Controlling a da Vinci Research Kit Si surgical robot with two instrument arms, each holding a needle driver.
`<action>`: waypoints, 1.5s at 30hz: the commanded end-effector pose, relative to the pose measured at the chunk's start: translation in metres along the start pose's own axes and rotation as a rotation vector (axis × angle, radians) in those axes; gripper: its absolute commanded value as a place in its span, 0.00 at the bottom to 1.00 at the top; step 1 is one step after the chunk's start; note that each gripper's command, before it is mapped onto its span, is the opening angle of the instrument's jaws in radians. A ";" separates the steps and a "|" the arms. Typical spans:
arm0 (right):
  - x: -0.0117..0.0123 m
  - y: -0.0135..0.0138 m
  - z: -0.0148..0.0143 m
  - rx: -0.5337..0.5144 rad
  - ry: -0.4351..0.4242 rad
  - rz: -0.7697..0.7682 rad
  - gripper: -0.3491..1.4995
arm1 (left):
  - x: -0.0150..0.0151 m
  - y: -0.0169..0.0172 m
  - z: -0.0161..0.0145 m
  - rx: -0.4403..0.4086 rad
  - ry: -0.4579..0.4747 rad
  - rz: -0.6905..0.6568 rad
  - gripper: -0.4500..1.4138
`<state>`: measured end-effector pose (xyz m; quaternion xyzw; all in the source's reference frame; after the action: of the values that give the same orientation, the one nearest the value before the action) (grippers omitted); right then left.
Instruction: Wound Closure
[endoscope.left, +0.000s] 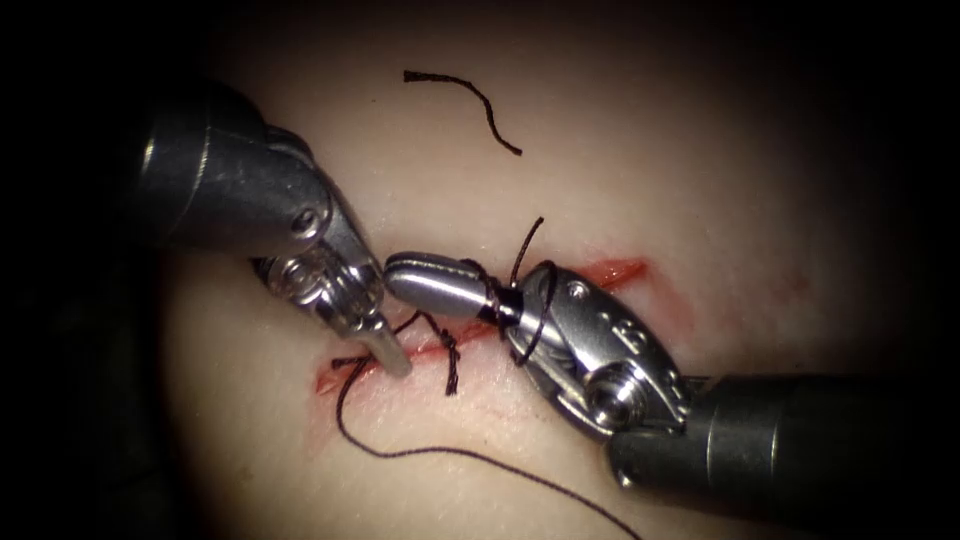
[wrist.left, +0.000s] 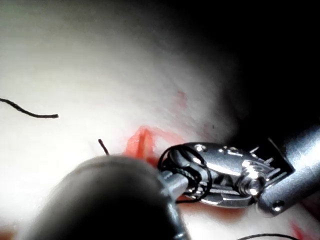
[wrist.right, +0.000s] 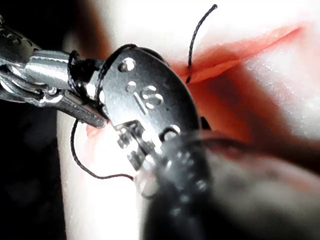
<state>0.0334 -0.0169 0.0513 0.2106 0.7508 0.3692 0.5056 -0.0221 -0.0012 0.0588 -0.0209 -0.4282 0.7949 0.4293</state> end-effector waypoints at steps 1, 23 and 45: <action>-0.0005 0.0002 0.0007 -0.009 0.006 -0.021 0.00 | 0.0005 -0.0001 0.0007 -0.010 0.010 -0.017 0.00; -0.0016 -0.0018 0.0032 -0.461 -0.141 -0.184 0.00 | 0.0011 0.0023 0.0018 -0.018 0.019 -0.023 0.00; -0.0023 -0.0028 0.0015 -0.840 -0.223 -0.233 0.20 | 0.0013 0.0042 0.0024 -0.019 0.008 -0.012 0.00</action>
<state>0.0350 -0.0197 0.0499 -0.0623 0.4933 0.5589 0.6637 -0.0263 -0.0031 0.0572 -0.0259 -0.4347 0.7881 0.4350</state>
